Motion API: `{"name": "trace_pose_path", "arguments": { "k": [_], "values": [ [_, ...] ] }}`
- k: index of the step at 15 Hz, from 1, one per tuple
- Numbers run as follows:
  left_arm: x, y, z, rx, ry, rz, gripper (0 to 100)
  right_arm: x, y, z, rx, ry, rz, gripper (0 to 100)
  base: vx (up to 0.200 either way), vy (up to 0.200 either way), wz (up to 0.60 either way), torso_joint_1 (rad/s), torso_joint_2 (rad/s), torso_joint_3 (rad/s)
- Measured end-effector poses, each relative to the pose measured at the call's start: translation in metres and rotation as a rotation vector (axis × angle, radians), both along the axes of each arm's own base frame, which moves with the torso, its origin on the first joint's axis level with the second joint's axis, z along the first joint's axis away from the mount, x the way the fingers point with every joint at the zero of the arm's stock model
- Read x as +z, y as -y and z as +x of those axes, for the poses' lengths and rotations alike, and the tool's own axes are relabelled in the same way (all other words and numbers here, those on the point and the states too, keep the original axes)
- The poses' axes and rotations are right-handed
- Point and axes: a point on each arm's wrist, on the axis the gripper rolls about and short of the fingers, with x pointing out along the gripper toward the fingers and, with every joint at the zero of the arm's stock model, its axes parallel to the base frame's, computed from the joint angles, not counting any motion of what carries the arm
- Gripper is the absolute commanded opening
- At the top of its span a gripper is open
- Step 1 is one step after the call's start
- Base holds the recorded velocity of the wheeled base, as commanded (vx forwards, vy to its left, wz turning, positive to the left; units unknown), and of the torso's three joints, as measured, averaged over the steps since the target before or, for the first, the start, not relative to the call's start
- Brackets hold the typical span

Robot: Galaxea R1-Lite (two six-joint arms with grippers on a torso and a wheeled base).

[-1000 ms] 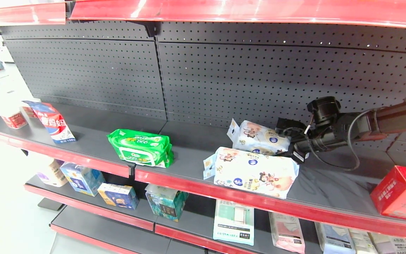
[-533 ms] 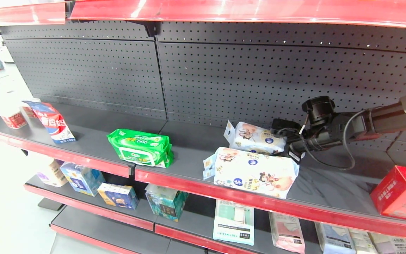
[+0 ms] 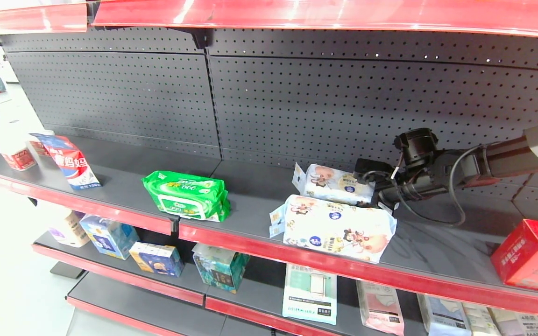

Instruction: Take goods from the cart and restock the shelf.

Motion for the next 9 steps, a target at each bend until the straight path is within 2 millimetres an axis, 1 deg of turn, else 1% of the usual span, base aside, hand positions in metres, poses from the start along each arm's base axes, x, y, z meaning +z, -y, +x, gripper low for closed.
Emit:
{"name": "trace_pose_path", "arguments": {
  "k": [5, 9],
  "values": [
    [0.0, 0.0, 0.0, 0.0, 0.0, 0.0, 100, -0.0018, 0.0039, 0.0012, -0.014, -0.005, 0.003, 100, 0.0, 0.0, 0.0, 0.0, 0.0, 0.0],
    [0.0, 0.0, 0.0, 0.0, 0.0, 0.0, 100, 0.0023, 0.0083, 0.0042, -0.027, 0.01, 0.005, 100, 0.0, 0.0, 0.0, 0.0, 0.0, 0.0]
  ]
}}
